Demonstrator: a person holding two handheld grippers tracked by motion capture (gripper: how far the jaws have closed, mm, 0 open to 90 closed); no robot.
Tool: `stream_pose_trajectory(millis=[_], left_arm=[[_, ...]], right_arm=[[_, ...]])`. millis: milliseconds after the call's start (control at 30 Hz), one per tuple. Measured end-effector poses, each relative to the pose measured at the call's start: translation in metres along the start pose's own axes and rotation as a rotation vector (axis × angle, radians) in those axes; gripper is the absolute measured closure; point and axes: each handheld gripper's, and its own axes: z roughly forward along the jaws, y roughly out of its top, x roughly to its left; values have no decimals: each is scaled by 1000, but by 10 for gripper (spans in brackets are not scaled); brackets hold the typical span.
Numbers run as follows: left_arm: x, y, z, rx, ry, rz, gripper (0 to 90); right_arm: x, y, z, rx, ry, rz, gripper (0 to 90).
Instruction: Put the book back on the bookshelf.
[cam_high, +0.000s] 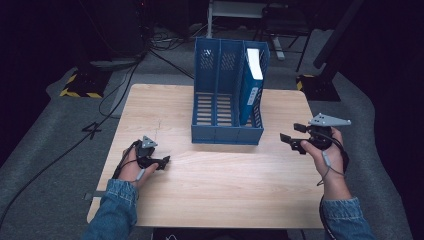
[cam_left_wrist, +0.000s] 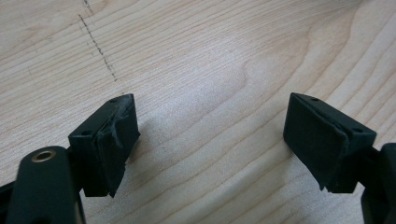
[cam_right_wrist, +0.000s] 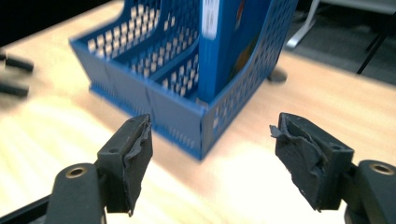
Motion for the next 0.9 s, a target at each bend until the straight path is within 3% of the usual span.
stream_pose_trajectory(millis=[100, 233, 500, 600, 667, 767, 900], left_arm=[[0, -1, 0, -3, -2, -2, 187], [-1, -1, 0, -3, -2, -3, 187], [0, 0, 0, 1, -2, 2, 184], [0, 0, 0, -3, -3, -4, 183], [0, 0, 0, -2, -3, -1, 183], [0, 0, 0, -4, -2, -1, 182], [-1, -1, 0, -4, 4, -6, 182]], right_arm=[[-1, -18, 2, 31, 22, 9, 281], [-3, -36, 11, 135, 51, 3, 279], [-7, -73, 33, 269, 39, 26, 247], [-10, -84, 39, 306, 18, 11, 239], [-11, -90, 42, 304, 7, 10, 238], [-13, -98, 44, 239, -39, 46, 214], [-15, -109, 53, 266, -69, -2, 206]])
